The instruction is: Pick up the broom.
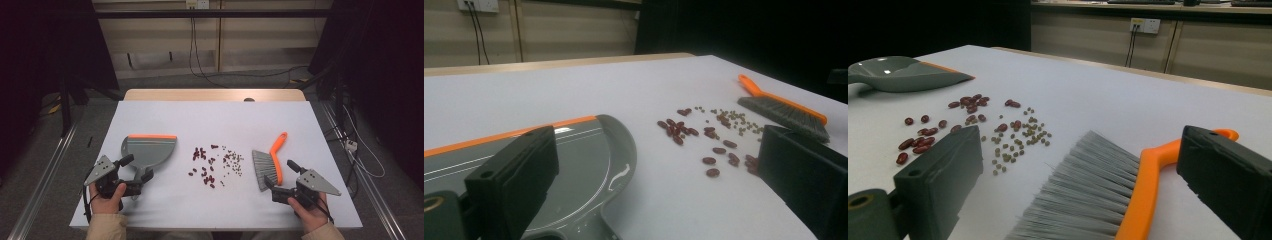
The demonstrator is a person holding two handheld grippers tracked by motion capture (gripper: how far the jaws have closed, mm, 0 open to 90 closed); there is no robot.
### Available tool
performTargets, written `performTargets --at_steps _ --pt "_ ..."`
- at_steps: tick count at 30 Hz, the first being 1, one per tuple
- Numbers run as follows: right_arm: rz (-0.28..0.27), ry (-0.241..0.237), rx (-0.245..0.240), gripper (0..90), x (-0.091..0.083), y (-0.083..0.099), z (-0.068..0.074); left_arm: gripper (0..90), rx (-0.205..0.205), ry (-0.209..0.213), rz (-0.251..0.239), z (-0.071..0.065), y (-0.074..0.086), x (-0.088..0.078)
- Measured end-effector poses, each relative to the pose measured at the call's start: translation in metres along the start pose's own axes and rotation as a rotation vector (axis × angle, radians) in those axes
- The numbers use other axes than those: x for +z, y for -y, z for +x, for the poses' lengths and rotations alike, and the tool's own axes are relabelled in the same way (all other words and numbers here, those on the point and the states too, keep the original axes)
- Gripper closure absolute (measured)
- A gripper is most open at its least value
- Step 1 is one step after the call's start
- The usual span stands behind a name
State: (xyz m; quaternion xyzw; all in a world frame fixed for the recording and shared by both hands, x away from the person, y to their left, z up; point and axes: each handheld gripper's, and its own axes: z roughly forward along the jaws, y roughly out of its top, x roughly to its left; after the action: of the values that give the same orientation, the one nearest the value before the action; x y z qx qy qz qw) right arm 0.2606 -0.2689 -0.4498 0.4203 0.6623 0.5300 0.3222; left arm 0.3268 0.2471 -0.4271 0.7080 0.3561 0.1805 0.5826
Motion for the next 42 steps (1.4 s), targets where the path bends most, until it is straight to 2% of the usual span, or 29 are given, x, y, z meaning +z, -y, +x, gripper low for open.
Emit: performTargets --at_steps 9,14,19,23,25,28,30,32,33,36,40,42 --pt "0.002 -0.003 0.000 4.6 0.002 -0.001 -0.003 3.3 -0.005 -0.001 -0.004 0.001 0.000 0.000" --pt "-0.002 0.010 -0.017 4.1 0.007 -0.008 -0.008 3.3 0.002 0.004 -0.004 0.000 -0.001 0.000" --pt "0.023 0.061 -0.001 4.2 0.017 -0.015 -0.018 3.3 0.008 0.008 -0.007 0.000 -0.001 0.000" --pt "0.042 0.087 0.014 4.3 0.026 -0.018 -0.027 3.3 0.002 0.007 -0.011 0.000 -0.001 0.000" --pt "0.044 0.083 0.025 4.1 0.028 -0.020 -0.030 3.3 -0.001 0.009 -0.012 0.000 -0.001 0.000" --pt "0.089 0.120 0.034 3.0 0.037 -0.024 -0.036 3.3 0.002 0.013 -0.012 -0.001 -0.001 -0.001" --pt "0.103 0.137 0.066 2.8 0.042 -0.025 -0.039 3.3 0.000 0.010 -0.013 0.000 -0.001 -0.001" --pt "0.113 0.147 0.076 2.4 0.045 -0.026 -0.040 3.3 0.001 0.010 -0.012 0.000 -0.001 -0.002" --pt "0.148 0.173 0.085 6.4 0.052 -0.027 -0.044 3.3 -0.005 0.005 -0.019 0.000 -0.001 -0.002" --pt "0.157 0.182 0.109 10.4 0.060 -0.027 -0.048 3.3 -0.007 0.005 -0.017 0.001 0.000 -0.003" --pt "0.224 0.211 0.122 18.8 0.072 -0.026 -0.054 3.3 -0.010 0.005 -0.020 0.001 0.000 -0.002" --pt "0.254 0.206 0.138 28.3 0.077 -0.025 -0.054 3.3 -0.007 0.006 -0.018 0.001 -0.001 -0.002"
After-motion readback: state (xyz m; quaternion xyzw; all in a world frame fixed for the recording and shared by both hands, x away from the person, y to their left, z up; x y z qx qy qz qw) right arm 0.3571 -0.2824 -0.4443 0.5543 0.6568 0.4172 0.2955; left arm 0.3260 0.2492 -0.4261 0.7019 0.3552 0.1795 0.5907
